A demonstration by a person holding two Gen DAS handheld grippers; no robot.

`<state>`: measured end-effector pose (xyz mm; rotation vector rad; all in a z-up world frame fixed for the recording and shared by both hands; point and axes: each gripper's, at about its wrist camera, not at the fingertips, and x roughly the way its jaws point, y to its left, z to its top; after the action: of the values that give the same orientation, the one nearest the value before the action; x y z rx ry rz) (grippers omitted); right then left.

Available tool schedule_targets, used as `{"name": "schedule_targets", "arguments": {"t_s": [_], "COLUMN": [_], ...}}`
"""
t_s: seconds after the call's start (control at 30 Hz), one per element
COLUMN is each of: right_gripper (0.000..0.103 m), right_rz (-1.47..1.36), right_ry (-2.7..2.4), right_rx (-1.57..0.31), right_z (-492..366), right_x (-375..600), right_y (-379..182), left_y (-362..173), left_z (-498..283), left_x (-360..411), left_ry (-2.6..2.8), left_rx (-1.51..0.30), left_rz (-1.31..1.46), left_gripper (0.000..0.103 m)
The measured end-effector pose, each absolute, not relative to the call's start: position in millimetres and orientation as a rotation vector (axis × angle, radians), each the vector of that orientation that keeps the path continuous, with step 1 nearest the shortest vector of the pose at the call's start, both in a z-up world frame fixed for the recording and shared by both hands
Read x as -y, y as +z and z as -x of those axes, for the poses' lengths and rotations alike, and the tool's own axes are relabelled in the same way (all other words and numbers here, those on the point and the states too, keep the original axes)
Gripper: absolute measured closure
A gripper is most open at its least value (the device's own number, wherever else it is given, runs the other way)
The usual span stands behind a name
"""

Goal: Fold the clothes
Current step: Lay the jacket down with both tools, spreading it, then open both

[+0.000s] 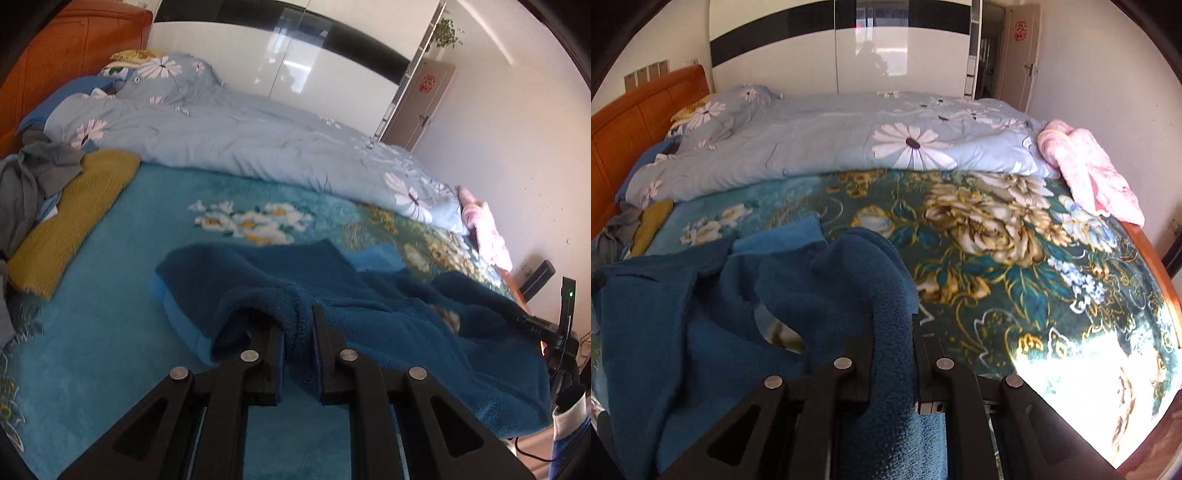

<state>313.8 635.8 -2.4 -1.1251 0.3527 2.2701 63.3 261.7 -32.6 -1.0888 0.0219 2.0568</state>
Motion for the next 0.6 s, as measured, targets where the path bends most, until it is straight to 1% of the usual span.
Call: {"name": "schedule_targets", "arguments": {"t_s": [0.07,0.2,0.23,0.3,0.37,0.4,0.43,0.47,0.5,0.53,0.57,0.6], "right_gripper": [0.089,0.089,0.089,0.085,0.085,0.082,0.079,0.071,0.065,0.063,0.057,0.051], "right_rz": [1.194,1.255,1.262,1.264,1.256,1.252,1.248,1.244,1.24,1.235,1.231,1.227], "right_ry": [2.241,2.197,2.199,2.201,2.198,2.196,2.194,2.193,2.191,2.189,2.187,2.186], "right_rx": [-0.383,-0.407,-0.396,-0.375,-0.357,-0.348,-0.338,-0.329,-0.32,-0.311,-0.302,-0.293], "right_z": [-321,-329,-328,-328,-329,-330,-330,-331,-332,-332,-333,-333], "right_x": [-635,-630,-628,-626,-625,-625,-625,-625,-625,-624,-624,-624], "right_y": [-30,-57,-58,-56,-49,-46,-43,-39,-36,-33,-29,-26], "left_y": [-60,-92,-94,-91,-83,-79,-74,-70,-66,-62,-59,-56], "left_z": [-74,-77,-78,-78,-78,-79,-79,-80,-80,-80,-78,-74], "left_x": [-252,-241,-240,-240,-240,-241,-240,-239,-238,-235,-231,-227], "left_ry": [2.056,2.061,2.063,2.062,2.063,2.073,2.089,2.106,2.12,2.132,2.146,2.159], "left_rx": [-0.046,-0.007,0.001,0.016,0.012,-0.005,-0.028,-0.054,-0.072,-0.075,-0.074,-0.071], "left_rz": [1.161,1.266,1.272,1.266,1.248,1.233,1.219,1.207,1.194,1.183,1.177,1.173], "left_gripper": [0.09,0.09,0.089,0.088,0.085,0.082,0.074,0.068,0.066,0.06,0.053,0.049]}}
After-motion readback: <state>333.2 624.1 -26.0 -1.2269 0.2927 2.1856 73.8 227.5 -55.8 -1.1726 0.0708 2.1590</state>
